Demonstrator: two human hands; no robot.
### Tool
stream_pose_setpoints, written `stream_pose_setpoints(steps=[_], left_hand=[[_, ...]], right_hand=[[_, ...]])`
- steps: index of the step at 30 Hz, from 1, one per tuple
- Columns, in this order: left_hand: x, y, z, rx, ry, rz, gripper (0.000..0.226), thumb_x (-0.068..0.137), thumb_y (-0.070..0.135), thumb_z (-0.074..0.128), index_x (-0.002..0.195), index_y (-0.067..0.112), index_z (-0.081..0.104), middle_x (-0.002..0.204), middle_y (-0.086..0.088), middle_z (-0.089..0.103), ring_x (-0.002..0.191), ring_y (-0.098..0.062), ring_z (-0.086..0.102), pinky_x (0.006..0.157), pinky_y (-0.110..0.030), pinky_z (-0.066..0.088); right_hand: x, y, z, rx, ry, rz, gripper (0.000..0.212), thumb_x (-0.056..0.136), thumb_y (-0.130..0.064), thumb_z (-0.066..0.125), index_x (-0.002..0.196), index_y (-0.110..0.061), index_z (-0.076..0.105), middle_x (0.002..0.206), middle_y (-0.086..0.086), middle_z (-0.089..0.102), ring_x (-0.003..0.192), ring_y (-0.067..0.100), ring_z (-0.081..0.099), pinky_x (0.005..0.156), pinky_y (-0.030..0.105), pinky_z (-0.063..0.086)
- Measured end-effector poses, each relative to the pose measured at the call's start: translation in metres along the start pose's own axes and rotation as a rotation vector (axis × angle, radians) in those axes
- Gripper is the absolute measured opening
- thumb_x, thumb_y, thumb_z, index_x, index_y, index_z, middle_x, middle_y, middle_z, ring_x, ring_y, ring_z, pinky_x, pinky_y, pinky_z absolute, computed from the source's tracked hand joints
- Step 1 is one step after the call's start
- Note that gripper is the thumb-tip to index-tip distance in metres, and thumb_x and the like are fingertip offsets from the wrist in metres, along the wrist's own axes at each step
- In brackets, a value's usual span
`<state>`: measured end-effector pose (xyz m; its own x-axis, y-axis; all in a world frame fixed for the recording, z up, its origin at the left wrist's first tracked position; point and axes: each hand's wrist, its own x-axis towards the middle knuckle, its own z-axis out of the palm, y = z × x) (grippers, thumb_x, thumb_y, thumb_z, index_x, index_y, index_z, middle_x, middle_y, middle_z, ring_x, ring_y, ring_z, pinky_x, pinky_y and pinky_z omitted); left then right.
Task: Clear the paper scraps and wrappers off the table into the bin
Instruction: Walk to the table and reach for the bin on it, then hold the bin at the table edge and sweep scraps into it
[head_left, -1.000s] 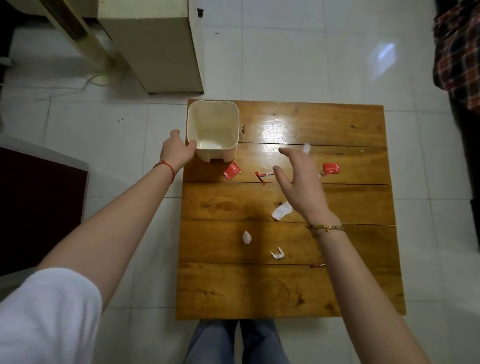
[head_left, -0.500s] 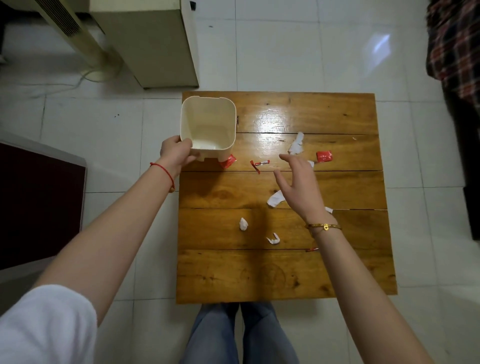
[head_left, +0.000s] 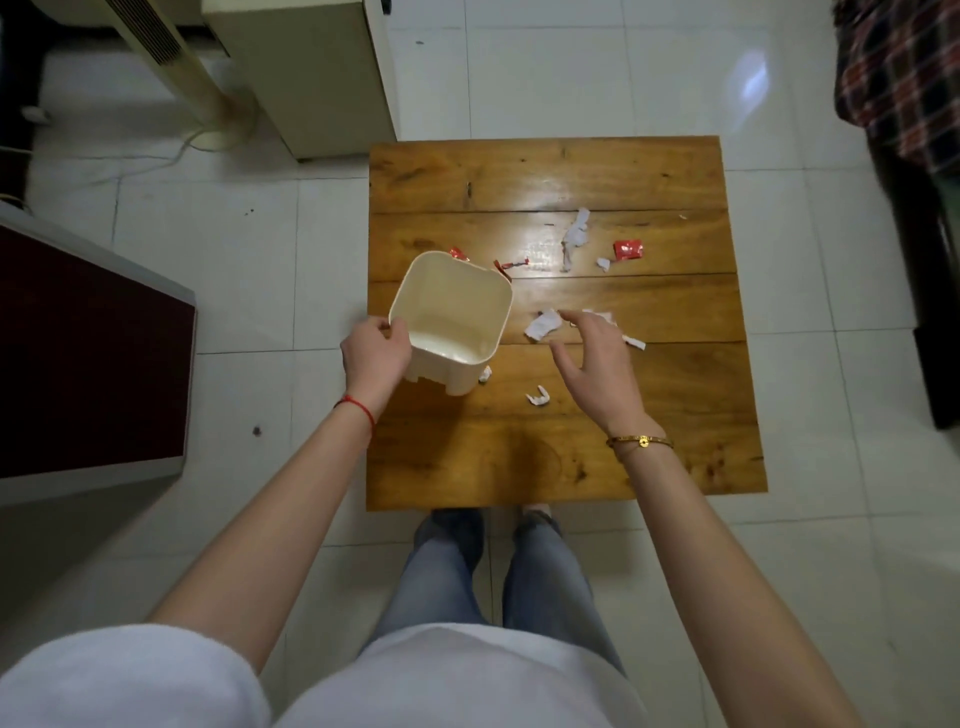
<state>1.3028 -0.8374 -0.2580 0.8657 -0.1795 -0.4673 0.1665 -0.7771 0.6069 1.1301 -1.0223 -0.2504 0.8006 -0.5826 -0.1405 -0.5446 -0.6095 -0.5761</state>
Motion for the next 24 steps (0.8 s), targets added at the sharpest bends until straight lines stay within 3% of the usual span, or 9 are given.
stream_pose_setpoints(steps=[3,8,12,20,24], left_hand=[[-0.04,-0.016,0.012,0.031,-0.002,0.004,0.035,0.095,0.033,0.045,0.109,0.007,0.064,0.102,-0.008,0.064,0.085,-0.02,0.06,0.053,-0.017,0.042],[-0.107,-0.039,0.036,0.04,0.021,-0.012,0.03,0.095,0.031,0.047,0.105,0.007,0.062,0.091,-0.004,0.061,0.065,-0.005,0.052,0.047,-0.013,0.035],[-0.157,-0.051,0.059,0.006,0.061,-0.077,0.03,0.094,0.03,0.047,0.109,0.008,0.061,0.091,0.001,0.057,0.063,0.002,0.046,0.047,-0.01,0.031],[-0.233,-0.089,0.116,-0.091,0.079,-0.166,0.03,0.091,0.031,0.048,0.116,0.018,0.058,0.092,0.004,0.058,0.07,0.0,0.049,0.052,-0.014,0.036],[-0.256,-0.113,0.144,-0.148,0.029,-0.229,0.032,0.087,0.026,0.051,0.116,0.019,0.061,0.092,0.007,0.059,0.081,-0.012,0.056,0.069,-0.023,0.041]], right_hand=[[-0.024,0.017,-0.002,-0.007,-0.024,0.009,0.041,0.095,-0.029,0.053,0.133,-0.014,0.048,0.131,0.004,0.055,0.126,0.019,0.045,0.107,0.038,0.037],[-0.059,0.056,-0.006,-0.009,-0.079,0.002,0.045,0.095,-0.031,0.053,0.136,-0.015,0.045,0.135,0.003,0.052,0.128,0.018,0.043,0.108,0.036,0.036],[-0.073,0.088,-0.007,-0.023,-0.145,-0.043,0.046,0.094,-0.028,0.054,0.136,-0.014,0.044,0.136,0.005,0.051,0.128,0.019,0.042,0.107,0.035,0.035],[-0.076,0.133,0.012,-0.098,-0.323,-0.188,0.046,0.097,-0.025,0.048,0.141,-0.013,0.039,0.144,0.008,0.043,0.135,0.023,0.035,0.113,0.039,0.029],[-0.07,0.144,0.031,-0.132,-0.379,-0.221,0.047,0.097,-0.024,0.045,0.142,-0.012,0.039,0.147,0.009,0.04,0.137,0.024,0.033,0.114,0.036,0.025]])
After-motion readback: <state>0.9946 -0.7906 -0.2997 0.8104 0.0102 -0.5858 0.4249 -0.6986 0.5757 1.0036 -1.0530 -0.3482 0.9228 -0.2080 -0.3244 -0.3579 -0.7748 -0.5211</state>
